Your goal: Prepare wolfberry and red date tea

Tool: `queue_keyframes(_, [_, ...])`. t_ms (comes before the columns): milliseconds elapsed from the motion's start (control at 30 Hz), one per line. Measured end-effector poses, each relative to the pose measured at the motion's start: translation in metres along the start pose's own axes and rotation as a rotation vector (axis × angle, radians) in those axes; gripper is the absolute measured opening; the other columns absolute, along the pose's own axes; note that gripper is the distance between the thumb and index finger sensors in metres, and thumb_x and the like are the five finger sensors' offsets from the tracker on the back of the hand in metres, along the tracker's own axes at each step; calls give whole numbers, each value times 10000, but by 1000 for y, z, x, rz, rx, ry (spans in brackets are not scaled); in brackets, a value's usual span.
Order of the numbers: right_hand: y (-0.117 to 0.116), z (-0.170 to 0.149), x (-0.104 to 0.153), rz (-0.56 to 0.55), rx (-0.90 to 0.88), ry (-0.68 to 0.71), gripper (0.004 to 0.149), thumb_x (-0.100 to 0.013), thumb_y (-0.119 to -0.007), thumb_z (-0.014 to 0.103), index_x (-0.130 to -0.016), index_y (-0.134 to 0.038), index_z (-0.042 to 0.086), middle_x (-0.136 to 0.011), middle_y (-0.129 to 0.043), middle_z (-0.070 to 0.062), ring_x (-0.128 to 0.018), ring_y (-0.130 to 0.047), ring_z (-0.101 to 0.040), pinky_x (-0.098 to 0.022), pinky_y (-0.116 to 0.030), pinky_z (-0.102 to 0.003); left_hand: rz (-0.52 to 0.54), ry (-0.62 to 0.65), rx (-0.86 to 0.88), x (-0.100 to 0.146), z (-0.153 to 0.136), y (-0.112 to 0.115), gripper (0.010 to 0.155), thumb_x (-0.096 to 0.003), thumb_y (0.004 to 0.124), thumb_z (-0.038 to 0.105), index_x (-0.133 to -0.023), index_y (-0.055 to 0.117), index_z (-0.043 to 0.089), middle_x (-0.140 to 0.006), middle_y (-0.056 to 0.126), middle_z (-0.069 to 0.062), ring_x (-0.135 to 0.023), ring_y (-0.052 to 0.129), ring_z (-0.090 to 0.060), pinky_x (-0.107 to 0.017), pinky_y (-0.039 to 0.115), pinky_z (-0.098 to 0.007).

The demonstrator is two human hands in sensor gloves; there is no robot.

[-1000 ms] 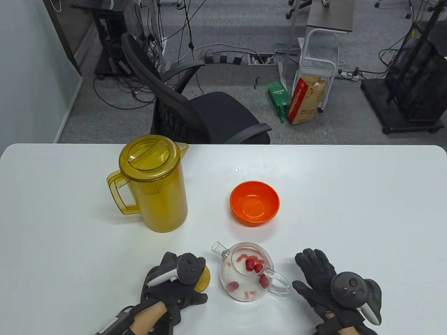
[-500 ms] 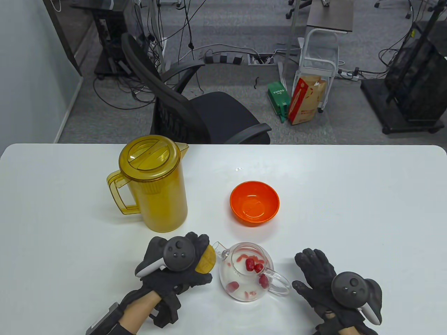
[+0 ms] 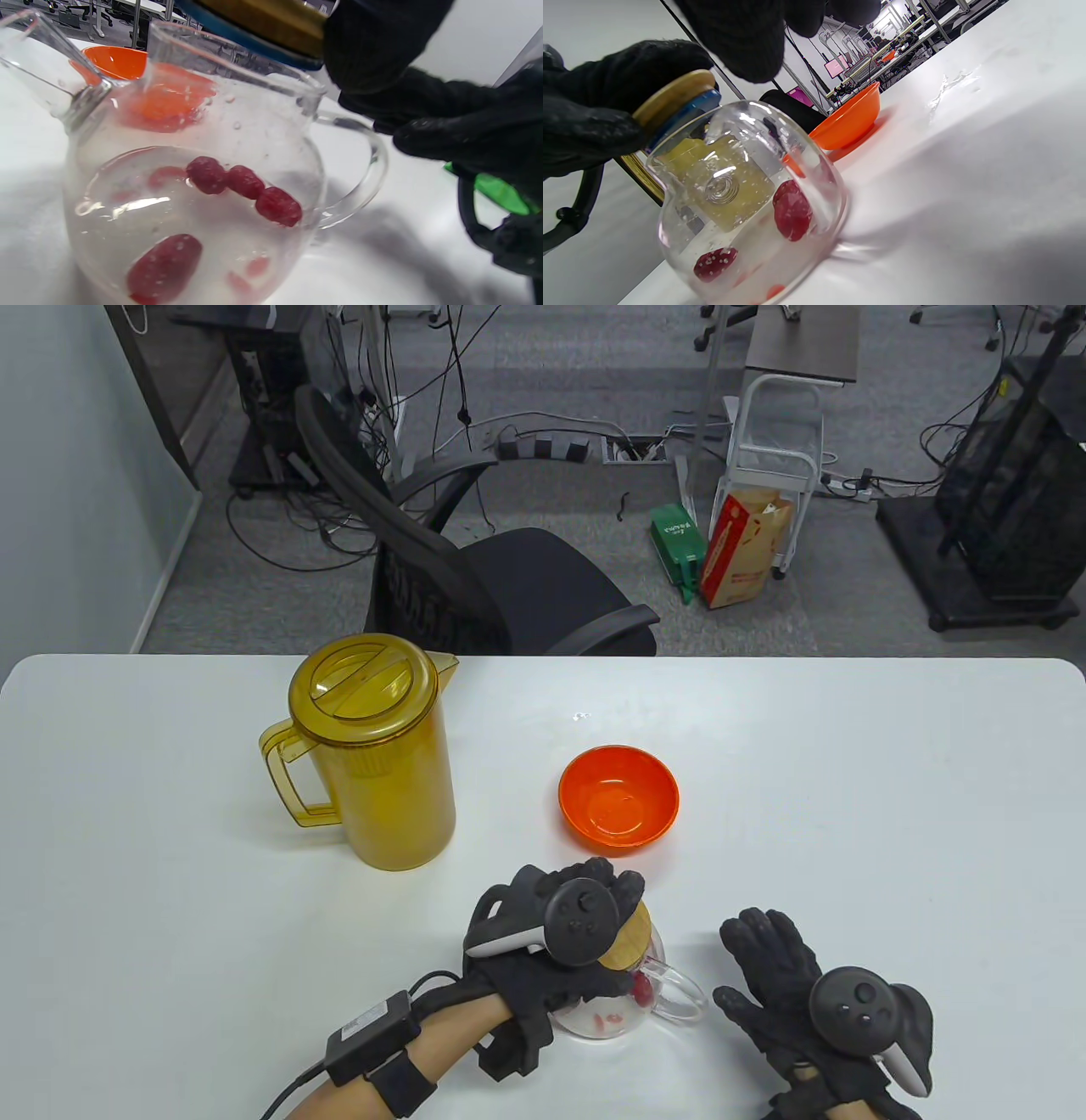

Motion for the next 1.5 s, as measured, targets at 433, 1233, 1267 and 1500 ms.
queue_keyframes(433, [1, 0, 0, -4, 6, -2, 716, -548, -822, 359, -1135, -476, 137, -1201, -407, -164, -1073, -289, -404, -748, -327, -603, -96, 13, 71, -9, -10, 17, 947, -525, 842, 486, -1114, 191, 128, -1136, 177, -318, -1032, 314, -542, -760, 329, -675])
queue_keyframes(1233, [-4, 2, 0, 11, 31, 17, 713, -550, -821, 360, -1134, -477, 139, -1201, -409, -163, -1075, -291, -397, -748, -328, -601, 206, -54, 239, 98, -80, 17, 951, -534, 785, 563, -1124, 219, 78, -1174, 184, -322, -1076, 222, -572, -720, 288, -697])
queue_keyframes(1267, [-4, 2, 0, 11, 31, 17, 714, -549, -821, 360, -1134, -476, 140, -1200, -409, -164, -1075, -291, -398, -748, -328, -601, 199, -72, 248, 101, -87, 24, 952, -534, 785, 563, -1123, 214, 80, -1174, 178, -320, -1077, 215, -569, -720, 284, -696])
queue_keyframes(1500, [-4, 3, -1, -8, 8, 38, 710, -547, -822, 356, -1132, -479, 144, -1200, -414, -154, -1077, -296, -391, -751, -327, -598, 241, -122, 287, 113, -122, 59, 951, -532, 783, 563, -1119, 211, 81, -1174, 173, -307, -1077, 197, -557, -722, 284, -689])
Point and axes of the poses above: the tracker on the back of each hand, its own z axis roughly to the thumb side, its own x axis roughly from the fingertips to the wrist, y = z × x, the point moved 4 cm from there along -x, roughly from the wrist to the fingertips
